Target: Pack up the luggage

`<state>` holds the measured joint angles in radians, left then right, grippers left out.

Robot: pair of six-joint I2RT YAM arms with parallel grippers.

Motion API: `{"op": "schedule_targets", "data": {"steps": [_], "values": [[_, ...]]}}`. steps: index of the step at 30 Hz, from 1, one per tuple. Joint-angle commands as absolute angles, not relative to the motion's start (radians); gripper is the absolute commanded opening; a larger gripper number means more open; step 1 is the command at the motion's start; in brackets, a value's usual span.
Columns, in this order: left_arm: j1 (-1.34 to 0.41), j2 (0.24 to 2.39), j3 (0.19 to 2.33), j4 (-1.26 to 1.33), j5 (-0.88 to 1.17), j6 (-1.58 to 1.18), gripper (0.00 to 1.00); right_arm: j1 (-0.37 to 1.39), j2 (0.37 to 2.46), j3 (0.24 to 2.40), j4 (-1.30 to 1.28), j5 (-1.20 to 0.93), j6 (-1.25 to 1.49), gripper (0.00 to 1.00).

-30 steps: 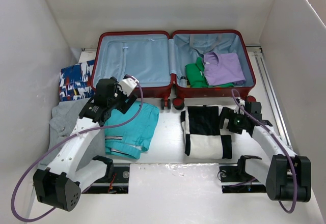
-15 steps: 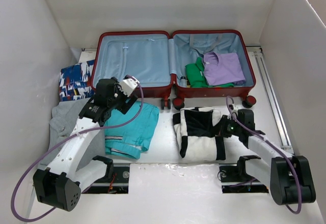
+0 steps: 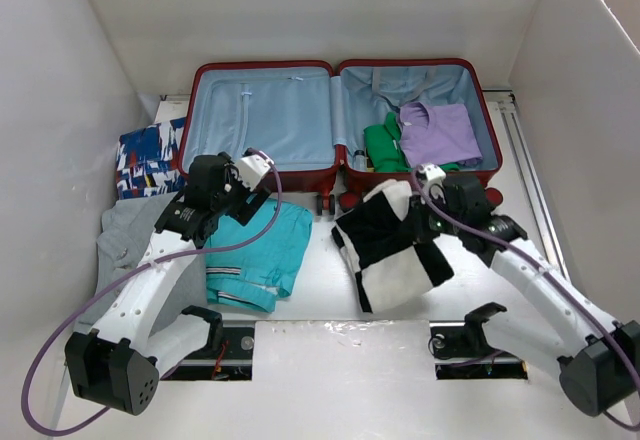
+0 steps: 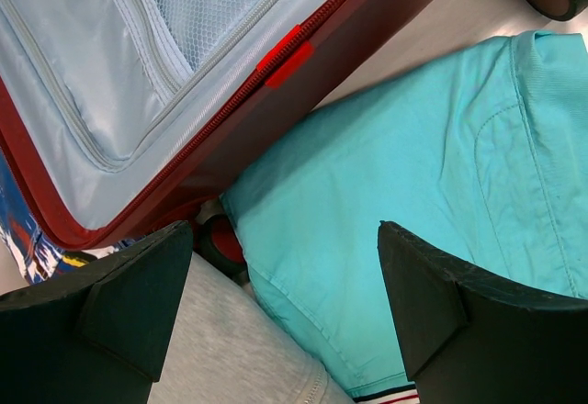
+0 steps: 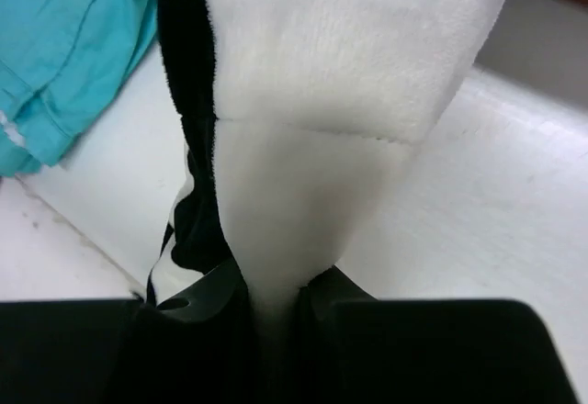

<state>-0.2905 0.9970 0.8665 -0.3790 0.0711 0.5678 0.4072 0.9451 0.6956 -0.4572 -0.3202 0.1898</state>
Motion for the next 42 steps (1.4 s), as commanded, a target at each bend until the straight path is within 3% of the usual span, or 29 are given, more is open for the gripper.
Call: {"op": "schedule_targets", "data": {"steps": [1,7,14,25,30,33,42], "values": [[-0.285,0.989,0.899,-0.379,0.074,0.572,0.78,0.439,1.036,0.854,-0.537,-0.256,-0.004,0.0],[-0.285,0.999,0.899,-0.379,0.043,0.592,0.78,0.476,1.245,1.196,-0.646,-0.177,-0.251,0.0],[-0.285,1.019,0.888,-0.361,0.0,0.601,0.78,0.284,1.534,1.668,-0.656,-0.389,-0.478,0.0],[-0.285,1.141,0.87,-0.333,-0.126,0.643,0.8,0.068,2.254,2.325,-0.425,-0.793,-0.26,0.0],[-0.285,1.193,0.87,-0.333,-0.162,0.643,0.8,-0.004,2.537,2.315,0.029,-0.806,0.196,0.0],[-0.285,1.221,0.879,-0.333,-0.187,0.643,0.8,-0.038,2.637,2.361,0.055,-0.697,0.303,0.0],[-0.285,1.272,0.899,-0.333,-0.198,0.643,0.8,-0.063,2.614,2.309,0.083,-0.399,0.393,0.0]]}}
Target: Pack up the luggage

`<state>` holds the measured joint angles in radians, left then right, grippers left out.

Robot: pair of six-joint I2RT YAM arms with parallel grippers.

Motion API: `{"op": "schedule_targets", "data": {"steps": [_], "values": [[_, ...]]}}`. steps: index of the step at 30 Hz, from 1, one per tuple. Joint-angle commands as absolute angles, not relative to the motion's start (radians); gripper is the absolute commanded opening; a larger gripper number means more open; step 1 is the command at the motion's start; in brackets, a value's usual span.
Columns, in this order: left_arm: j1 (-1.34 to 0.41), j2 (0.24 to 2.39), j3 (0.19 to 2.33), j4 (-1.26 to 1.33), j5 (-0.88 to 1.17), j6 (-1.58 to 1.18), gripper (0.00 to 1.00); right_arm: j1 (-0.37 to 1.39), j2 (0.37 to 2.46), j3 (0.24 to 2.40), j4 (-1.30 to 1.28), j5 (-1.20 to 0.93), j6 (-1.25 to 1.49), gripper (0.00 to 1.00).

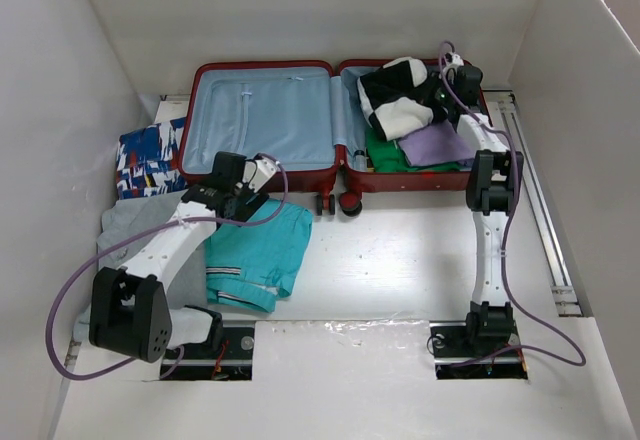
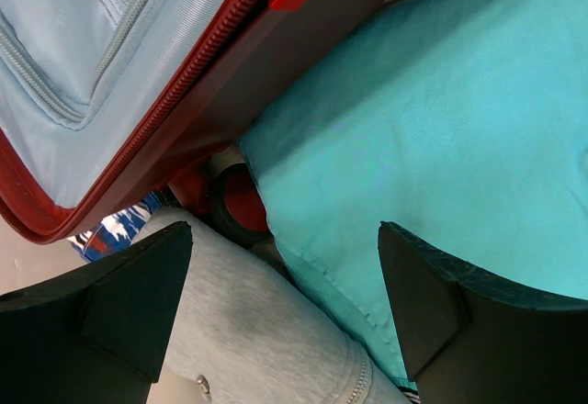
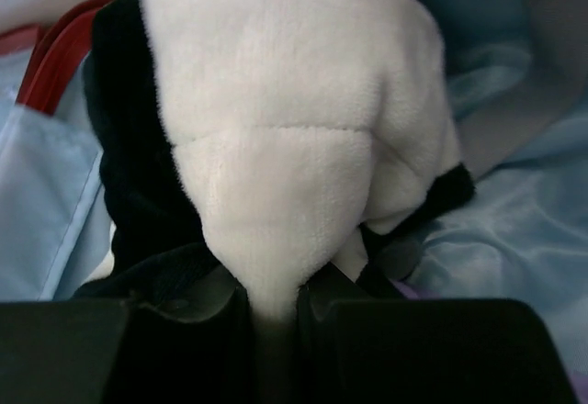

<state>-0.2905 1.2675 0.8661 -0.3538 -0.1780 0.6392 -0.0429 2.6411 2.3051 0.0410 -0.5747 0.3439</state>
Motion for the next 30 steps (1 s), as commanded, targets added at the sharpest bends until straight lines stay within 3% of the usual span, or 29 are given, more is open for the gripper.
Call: {"op": "schedule_targets", "data": {"steps": [1,3,5,8,10,17,21,30], "values": [[-0.285,1.272,0.899,-0.333,-0.198,0.643,0.8,-0.063,2.614,2.309,0.062,-0.378,0.412,0.0],[-0.285,1.281,0.899,-0.333,-0.198,0.632,0.8,-0.063,2.614,2.309,0.022,-0.31,0.439,0.0],[-0.285,1.281,0.899,-0.333,-0.198,0.632,0.8,-0.072,2.614,2.309,-0.008,-0.299,0.449,0.17],[-0.285,1.281,0.899,-0.333,-0.189,0.632,0.8,-0.081,2.596,2.289,-0.032,-0.288,0.433,0.79],[-0.285,1.281,0.899,-0.333,-0.189,0.632,0.8,-0.081,2.567,2.278,-0.049,-0.299,0.39,0.97],[-0.285,1.281,0.899,-0.333,-0.155,0.614,0.8,-0.123,2.367,2.201,-0.215,-0.209,0.187,1.0],[-0.285,1.281,0.899,-0.333,-0.146,0.614,0.8,-0.155,2.345,2.141,-0.255,-0.402,0.163,1.0],[-0.285,1.281,0.899,-0.333,-0.146,0.604,0.8,-0.144,2.333,1.994,-0.267,-0.474,0.106,1.0]]}}
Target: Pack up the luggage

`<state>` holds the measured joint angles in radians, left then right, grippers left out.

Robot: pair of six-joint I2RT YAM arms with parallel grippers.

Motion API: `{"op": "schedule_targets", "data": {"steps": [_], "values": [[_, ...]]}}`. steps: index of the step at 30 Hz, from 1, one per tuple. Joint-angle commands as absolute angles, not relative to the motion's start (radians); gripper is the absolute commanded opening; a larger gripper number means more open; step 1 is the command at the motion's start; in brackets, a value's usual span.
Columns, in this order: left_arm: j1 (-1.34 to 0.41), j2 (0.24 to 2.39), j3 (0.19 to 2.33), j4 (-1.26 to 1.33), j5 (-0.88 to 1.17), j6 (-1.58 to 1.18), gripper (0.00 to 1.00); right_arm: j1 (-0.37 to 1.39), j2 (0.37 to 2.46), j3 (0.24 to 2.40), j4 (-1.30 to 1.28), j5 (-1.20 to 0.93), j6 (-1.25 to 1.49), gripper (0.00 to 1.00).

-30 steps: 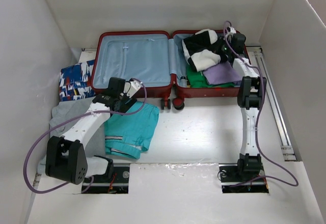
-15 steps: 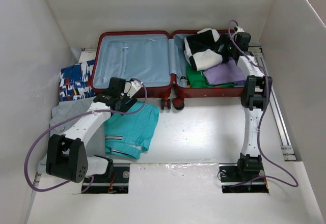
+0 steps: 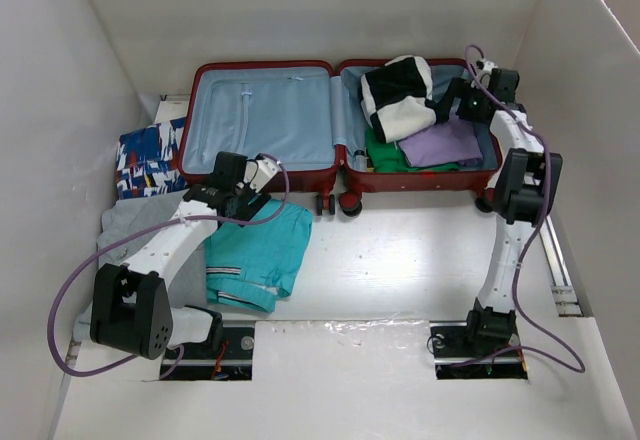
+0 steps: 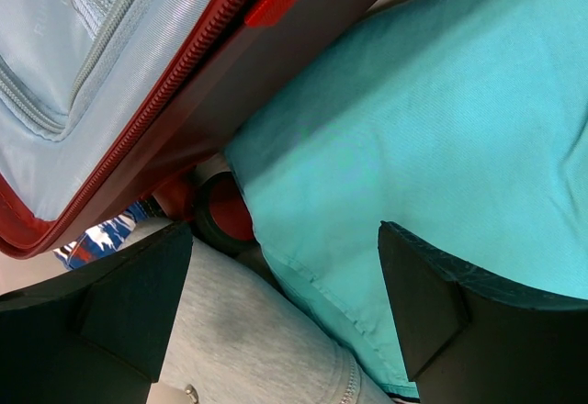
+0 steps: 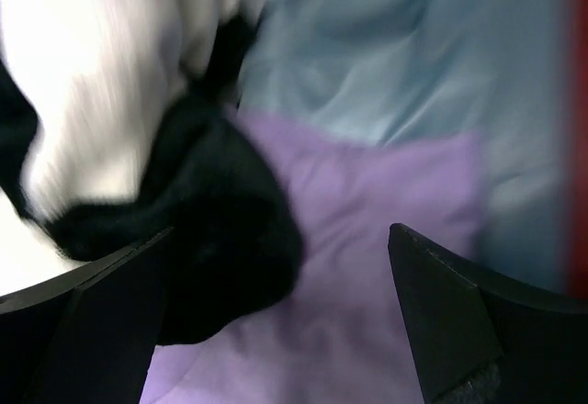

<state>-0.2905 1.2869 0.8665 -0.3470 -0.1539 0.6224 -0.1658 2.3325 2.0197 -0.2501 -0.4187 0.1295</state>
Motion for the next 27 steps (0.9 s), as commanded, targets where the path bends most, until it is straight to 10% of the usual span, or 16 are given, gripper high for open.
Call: {"op": "schedule_targets", "data": {"steps": [1,13,21,27], "values": [[-0.285,1.281,0.89,-0.333,-0.146,0.604,0.8,-0.144,2.333,1.994,-0.256,-0.5,0.106,1.0],[-0.285,1.272,0.881,-0.333,-0.137,0.604,0.8,-0.1,2.352,1.977,-0.224,-0.572,0.092,0.63],[-0.285,1.272,0.871,-0.333,-0.137,0.614,0.8,-0.091,2.32,1.962,-0.275,-0.62,0.112,0.0],[-0.285,1.263,0.871,-0.333,-0.137,0.614,0.8,-0.091,2.133,1.771,-0.135,-0.667,0.412,0.0]]}}
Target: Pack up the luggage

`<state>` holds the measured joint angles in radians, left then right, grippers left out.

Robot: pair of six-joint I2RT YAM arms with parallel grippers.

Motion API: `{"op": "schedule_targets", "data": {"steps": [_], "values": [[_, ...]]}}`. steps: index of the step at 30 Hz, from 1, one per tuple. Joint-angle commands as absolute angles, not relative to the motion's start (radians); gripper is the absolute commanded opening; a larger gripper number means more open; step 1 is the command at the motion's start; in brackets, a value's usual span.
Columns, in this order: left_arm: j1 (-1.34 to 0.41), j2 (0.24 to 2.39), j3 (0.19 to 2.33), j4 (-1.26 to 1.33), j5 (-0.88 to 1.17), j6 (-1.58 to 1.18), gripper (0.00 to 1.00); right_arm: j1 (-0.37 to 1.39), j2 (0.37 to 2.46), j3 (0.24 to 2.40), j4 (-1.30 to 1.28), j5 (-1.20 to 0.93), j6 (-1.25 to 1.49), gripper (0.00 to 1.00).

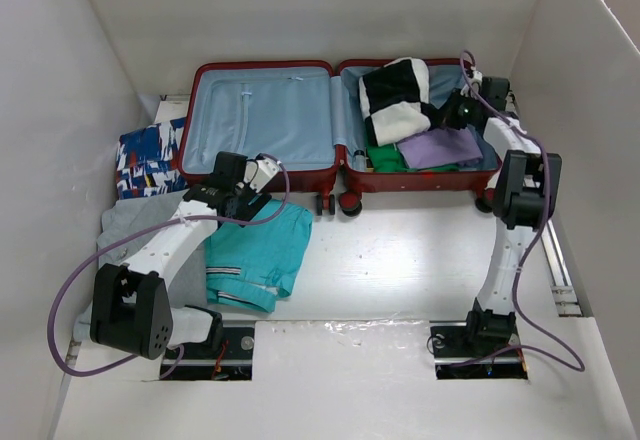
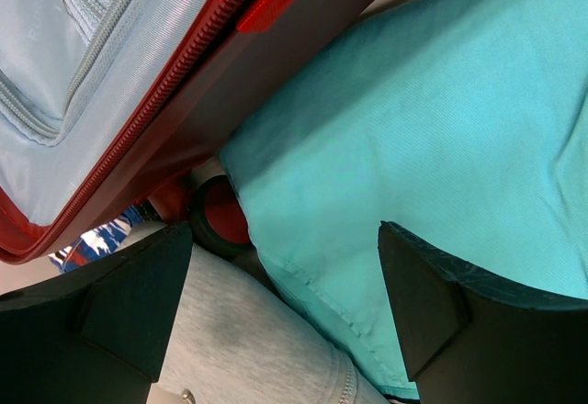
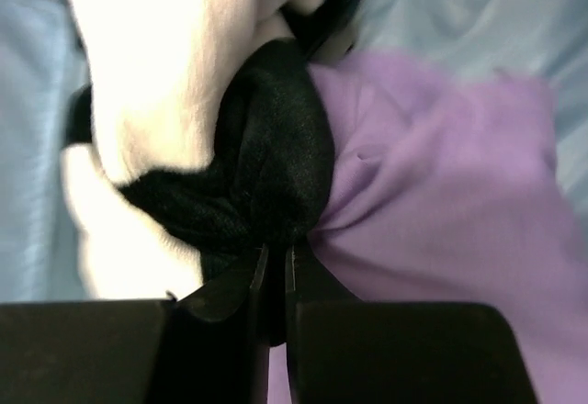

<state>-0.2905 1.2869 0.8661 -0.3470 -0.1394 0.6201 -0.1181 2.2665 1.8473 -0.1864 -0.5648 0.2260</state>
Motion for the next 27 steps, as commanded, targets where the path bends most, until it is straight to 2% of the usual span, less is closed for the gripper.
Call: {"op": "schedule_targets", "data": {"steps": [1,8,13,15,17,20,22,27], "values": [[-0.285,1.262,0.871,-0.333,-0.127,0.614,0.8,-0.091,2.114,1.752,-0.123,-0.667,0.446,0.0],[-0.285,1.232,0.862,-0.324,-0.127,0.614,0.8,-0.061,1.974,1.487,0.127,-0.699,0.73,0.0],[-0.285,1.209,0.844,-0.324,-0.127,0.614,0.8,-0.095,1.95,1.322,0.225,-0.634,0.805,0.02],[-0.285,1.198,0.835,-0.324,-0.127,0.614,0.8,-0.113,1.96,1.322,0.225,-0.612,0.77,0.12],[-0.285,1.198,0.834,-0.324,-0.118,0.614,0.8,-0.142,1.991,1.368,0.225,-0.598,0.743,0.18],[-0.285,1.189,0.825,-0.324,-0.118,0.614,0.8,-0.169,2.084,1.519,0.128,-0.61,0.613,0.46],[-0.285,1.189,0.825,-0.324,-0.118,0.614,0.8,-0.169,2.118,1.592,0.066,-0.62,0.556,0.57],[-0.285,1.18,0.825,-0.324,-0.118,0.614,0.8,-0.178,2.143,1.767,-0.2,-0.506,0.335,0.66]]}}
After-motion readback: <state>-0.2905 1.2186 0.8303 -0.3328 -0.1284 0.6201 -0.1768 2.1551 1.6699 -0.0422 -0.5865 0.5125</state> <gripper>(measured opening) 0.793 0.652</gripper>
